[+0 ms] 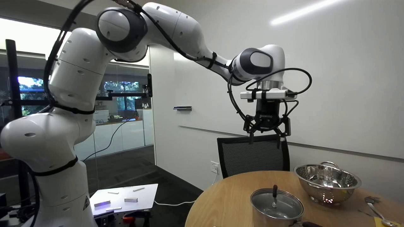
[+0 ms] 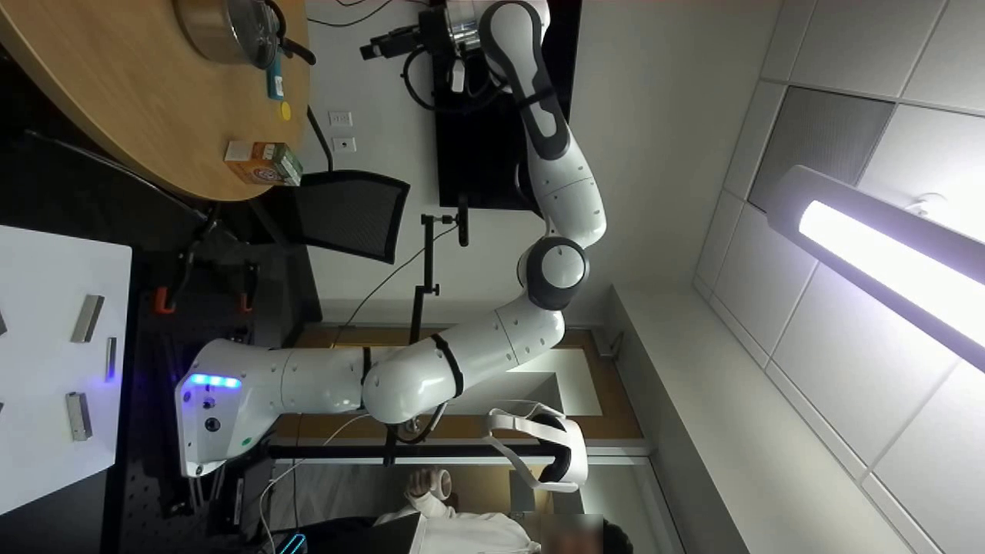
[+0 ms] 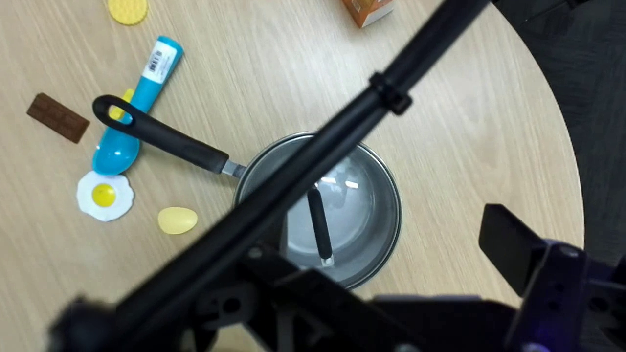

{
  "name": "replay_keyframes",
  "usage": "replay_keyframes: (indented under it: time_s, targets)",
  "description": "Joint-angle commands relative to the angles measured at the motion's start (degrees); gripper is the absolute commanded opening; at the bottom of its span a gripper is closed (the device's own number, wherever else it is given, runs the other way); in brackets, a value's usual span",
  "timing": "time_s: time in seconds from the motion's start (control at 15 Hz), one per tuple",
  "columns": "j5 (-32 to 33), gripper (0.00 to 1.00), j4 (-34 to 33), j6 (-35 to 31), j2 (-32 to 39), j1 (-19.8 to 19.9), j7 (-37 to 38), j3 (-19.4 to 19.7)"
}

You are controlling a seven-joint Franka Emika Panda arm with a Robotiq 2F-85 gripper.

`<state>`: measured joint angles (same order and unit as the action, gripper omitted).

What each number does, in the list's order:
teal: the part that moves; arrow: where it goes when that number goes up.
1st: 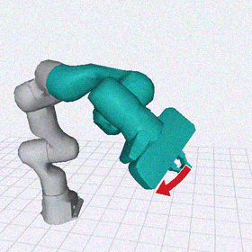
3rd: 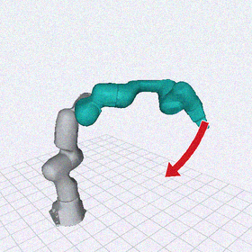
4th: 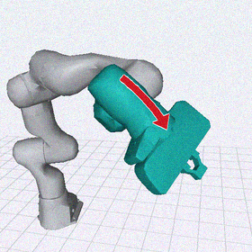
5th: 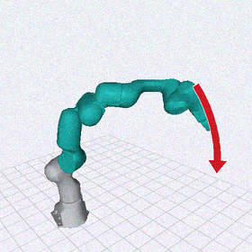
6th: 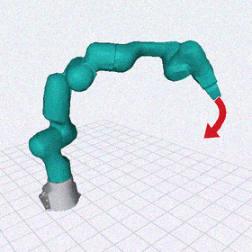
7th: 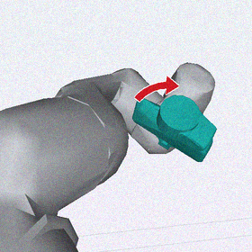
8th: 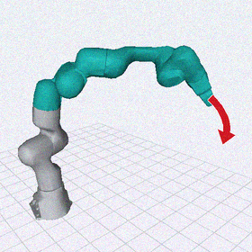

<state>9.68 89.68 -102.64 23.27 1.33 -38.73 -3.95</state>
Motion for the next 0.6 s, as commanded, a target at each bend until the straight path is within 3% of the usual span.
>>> replay_keyframes:
  time_s: [0.0,0.53]
  targets:
    - [-0.22,1.00,4.97,-5.28,-0.86,0.47,-3.87,-0.71]
    - [2.97,1.00,10.05,-17.78,1.10,0.35,-5.14,0.13]
